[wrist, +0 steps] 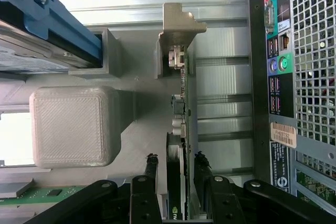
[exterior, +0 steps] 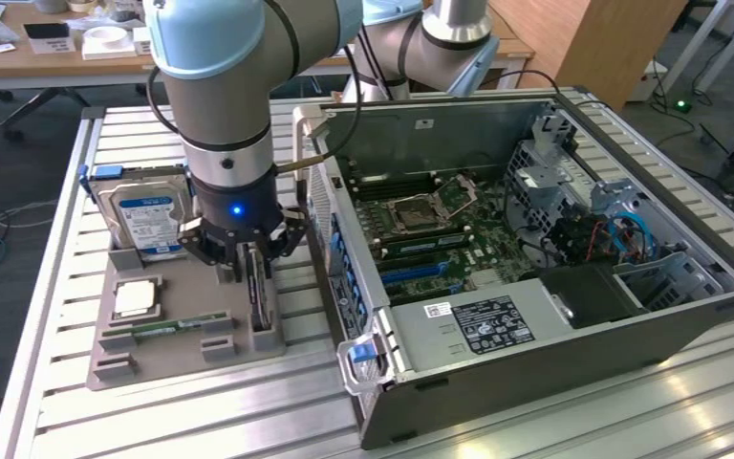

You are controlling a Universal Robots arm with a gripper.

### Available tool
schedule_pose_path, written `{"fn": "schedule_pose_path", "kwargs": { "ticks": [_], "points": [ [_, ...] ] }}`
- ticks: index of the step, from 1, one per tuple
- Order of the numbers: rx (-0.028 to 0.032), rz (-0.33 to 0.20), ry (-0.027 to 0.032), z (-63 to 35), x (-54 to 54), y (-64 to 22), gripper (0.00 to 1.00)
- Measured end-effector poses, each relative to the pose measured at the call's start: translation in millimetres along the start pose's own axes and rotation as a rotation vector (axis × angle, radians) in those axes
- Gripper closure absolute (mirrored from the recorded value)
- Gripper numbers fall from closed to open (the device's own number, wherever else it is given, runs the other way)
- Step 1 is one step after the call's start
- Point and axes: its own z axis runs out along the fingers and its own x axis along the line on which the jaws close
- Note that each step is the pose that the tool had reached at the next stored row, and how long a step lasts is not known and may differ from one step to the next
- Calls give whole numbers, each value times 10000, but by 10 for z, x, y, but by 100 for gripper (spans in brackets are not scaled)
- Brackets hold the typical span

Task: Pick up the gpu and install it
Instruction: 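Pick up the gpu and move the gpu toward the slot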

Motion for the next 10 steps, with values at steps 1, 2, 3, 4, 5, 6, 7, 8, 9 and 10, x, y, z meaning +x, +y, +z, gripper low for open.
{"fn": "schedule_pose_path", "kwargs": {
  "ticks": [1,2,3,4,5,6,7,8,9,10],
  "points": [
    [0,0,0,0,0,0,58],
    [0,0,-1,0,0,0,58],
    [0,0,0,0,0,0,58],
    [0,0,0,0,0,0,60],
    [0,0,0,0,0,0,60],
    [0,0,0,0,0,0,67],
    [0,0,0,0,0,0,67],
    [0,1,0,0,0,0,67],
    [0,0,0,0,0,0,67],
    [0,0,0,0,0,0,67]
  ]
}}
